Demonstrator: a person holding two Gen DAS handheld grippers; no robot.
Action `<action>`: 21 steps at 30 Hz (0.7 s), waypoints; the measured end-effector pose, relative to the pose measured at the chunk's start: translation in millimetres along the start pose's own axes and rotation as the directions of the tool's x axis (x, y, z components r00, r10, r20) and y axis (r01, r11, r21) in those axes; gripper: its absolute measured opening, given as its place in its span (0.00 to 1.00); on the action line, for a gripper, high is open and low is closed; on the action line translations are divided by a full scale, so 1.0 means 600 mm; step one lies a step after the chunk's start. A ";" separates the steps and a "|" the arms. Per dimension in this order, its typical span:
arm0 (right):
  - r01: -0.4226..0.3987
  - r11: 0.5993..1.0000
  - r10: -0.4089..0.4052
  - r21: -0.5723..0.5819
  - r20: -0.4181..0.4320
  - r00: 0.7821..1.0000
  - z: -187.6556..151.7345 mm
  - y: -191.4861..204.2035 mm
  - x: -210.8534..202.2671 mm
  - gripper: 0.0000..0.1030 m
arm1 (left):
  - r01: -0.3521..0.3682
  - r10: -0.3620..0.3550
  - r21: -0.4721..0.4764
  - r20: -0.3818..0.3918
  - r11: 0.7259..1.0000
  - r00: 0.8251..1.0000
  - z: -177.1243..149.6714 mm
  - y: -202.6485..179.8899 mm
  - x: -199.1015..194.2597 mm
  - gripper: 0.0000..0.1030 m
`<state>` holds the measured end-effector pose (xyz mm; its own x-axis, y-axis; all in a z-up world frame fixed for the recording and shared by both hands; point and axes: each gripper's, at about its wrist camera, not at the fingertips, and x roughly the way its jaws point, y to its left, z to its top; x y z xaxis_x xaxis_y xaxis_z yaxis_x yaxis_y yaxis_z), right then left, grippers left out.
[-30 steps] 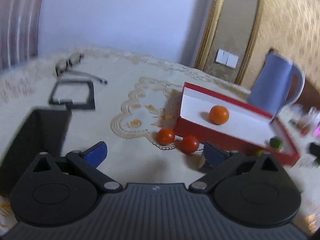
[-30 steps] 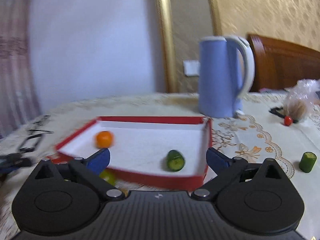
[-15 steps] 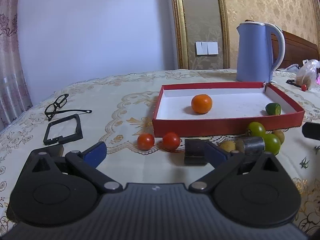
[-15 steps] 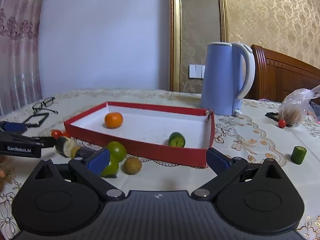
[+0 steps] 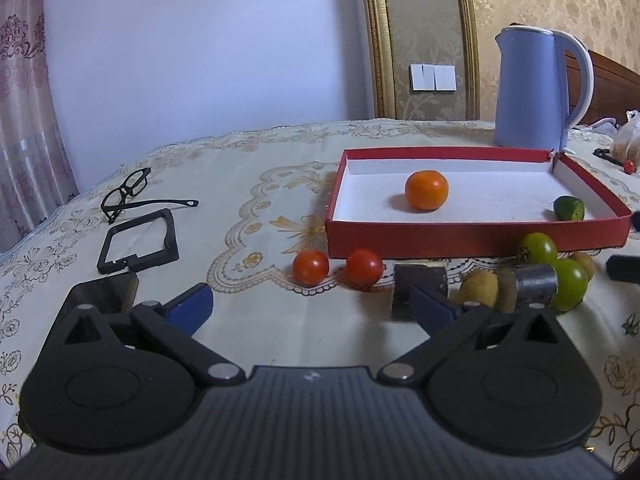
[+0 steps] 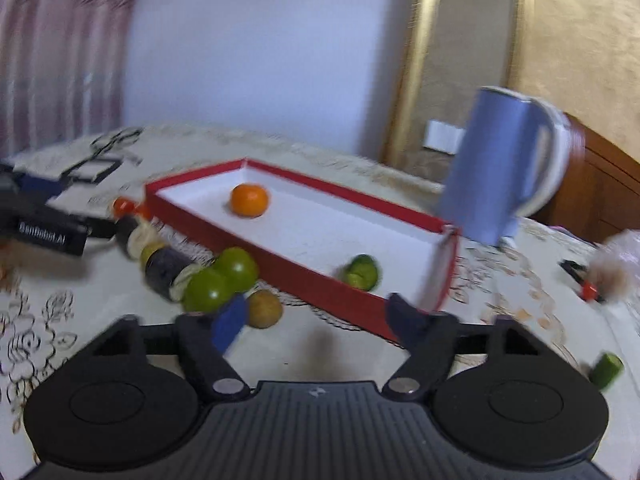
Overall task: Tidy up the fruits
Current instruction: 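Grasp a dark cylindrical slice with the left tool while the right tool grasps a brown round fruit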
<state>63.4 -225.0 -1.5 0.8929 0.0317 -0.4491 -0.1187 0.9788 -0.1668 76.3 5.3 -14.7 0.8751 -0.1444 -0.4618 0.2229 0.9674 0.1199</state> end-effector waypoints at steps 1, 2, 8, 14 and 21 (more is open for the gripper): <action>-0.021 0.999 0.020 -0.027 -0.017 1.000 0.002 0.000 0.008 0.57 | 0.000 0.000 -0.001 0.000 1.000 1.000 0.000 0.001 0.000 1.00; -0.043 0.997 0.041 -0.058 -0.032 0.999 0.002 0.001 0.017 0.55 | 0.003 -0.003 -0.003 0.000 1.000 1.000 0.000 0.001 0.000 1.00; -0.172 0.980 0.164 -0.095 -0.092 0.982 0.004 -0.004 0.056 0.50 | 0.008 -0.008 -0.002 -0.003 1.000 1.000 -0.001 0.001 0.000 1.00; -0.289 0.957 0.285 -0.016 -0.128 0.950 0.017 -0.021 0.080 0.26 | 0.012 -0.012 0.002 0.006 1.000 1.000 -0.001 0.000 -0.002 1.00; -0.250 0.968 0.251 0.018 -0.106 0.962 0.006 -0.015 0.056 0.24 | 0.121 -0.122 0.013 0.022 0.993 0.992 -0.003 0.003 -0.010 0.99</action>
<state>96.0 -232.3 -11.6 0.7832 0.2545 -0.5672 -0.3308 0.9431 -0.0335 71.0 8.3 -13.4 0.8509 -0.2656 -0.4533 0.3332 0.9399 0.0746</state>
